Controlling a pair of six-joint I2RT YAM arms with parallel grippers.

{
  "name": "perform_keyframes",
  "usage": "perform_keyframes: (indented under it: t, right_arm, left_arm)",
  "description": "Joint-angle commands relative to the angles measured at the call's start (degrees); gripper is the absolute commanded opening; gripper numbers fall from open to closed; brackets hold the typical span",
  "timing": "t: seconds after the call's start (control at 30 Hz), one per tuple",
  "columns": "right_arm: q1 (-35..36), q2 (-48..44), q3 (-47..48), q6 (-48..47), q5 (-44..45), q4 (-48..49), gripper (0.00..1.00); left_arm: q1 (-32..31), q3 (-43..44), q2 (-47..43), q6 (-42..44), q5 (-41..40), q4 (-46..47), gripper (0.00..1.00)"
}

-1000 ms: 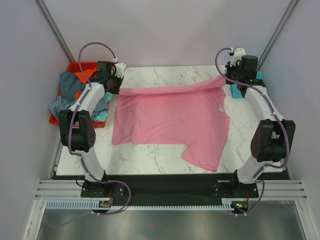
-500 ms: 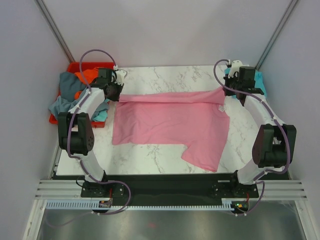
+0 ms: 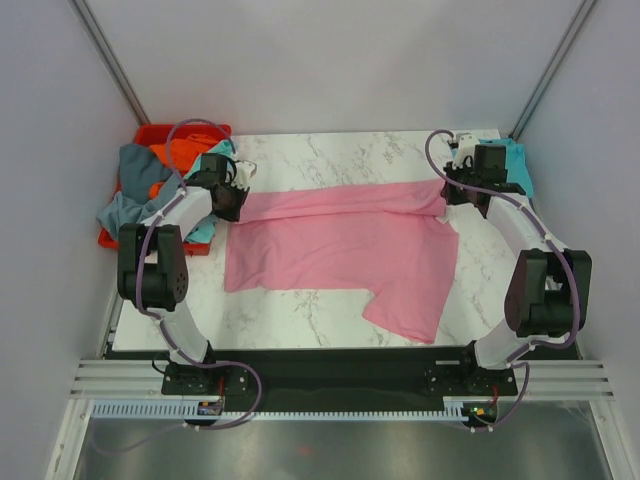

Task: Fold and stack the t-shirts
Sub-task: Fold the tshirt

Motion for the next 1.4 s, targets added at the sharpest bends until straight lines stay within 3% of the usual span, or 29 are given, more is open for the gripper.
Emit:
perform_keyframes:
  t: [0.0,0.13,0.17,0.2,0.3,0.4,0.43,0.67,0.9,1.13,1.37]
  right_arm:
    - [-0.2,-1.4,-0.4,1.4,-2.8,-1.0,0.0]
    - [-0.1,-2.0,-1.5,0.7,-3.0,-2.6,0.03]
    - [-0.1,-2.7,-1.6,0.3,-3.3,-3.1,0.12]
    - [-0.2,-3.4,-1.7,0.0,-3.4,-3.5,0.34]
    - [-0.2,-6.1,-0.9,-0.9,-3.5,-4.7,0.48]
    - [-0.1,-6.7,2.8,-1.2,-4.8,-4.7,0.56]
    - [-0.2,-6.0,3.7,-1.2,-5.3,-4.7,0.56]
    - [-0.1,7.3,10.8,3.1,-10.4,-4.6,0.54]
    - [0.1,17.8,17.7,5.4,-16.6,-4.7,0.5]
    - [0.0,23.3,20.4,6.7,-21.8,-6.2,0.45]
    - [0.0,27.8,23.3,6.1,-21.4,-7.5,0.45]
  left_arm:
    - [0.5,-1.5,-2.7,-1.2,0.5,1.1,0.02]
    - [0.5,-1.6,-2.3,-1.2,0.5,1.1,0.02]
    - [0.5,-1.6,-2.7,-1.2,0.5,1.1,0.02]
    - [0.5,-1.0,-3.1,-1.2,0.5,1.1,0.02]
    - [0.3,-0.5,-6.2,-1.2,0.5,1.1,0.02]
    - [0.0,0.9,-8.2,-1.2,0.5,1.1,0.02]
    - [-0.1,1.6,-8.2,-6.5,2.8,-3.0,0.54]
    - [-1.5,11.6,-2.9,-6.9,2.2,-7.5,0.57]
    - [-4.5,15.1,3.3,-7.5,5.3,-9.6,0.57]
    - [-6.1,12.3,6.6,-9.2,10.1,-11.4,0.5]
    - [-6.0,9.3,7.3,-10.6,11.2,-11.8,0.55]
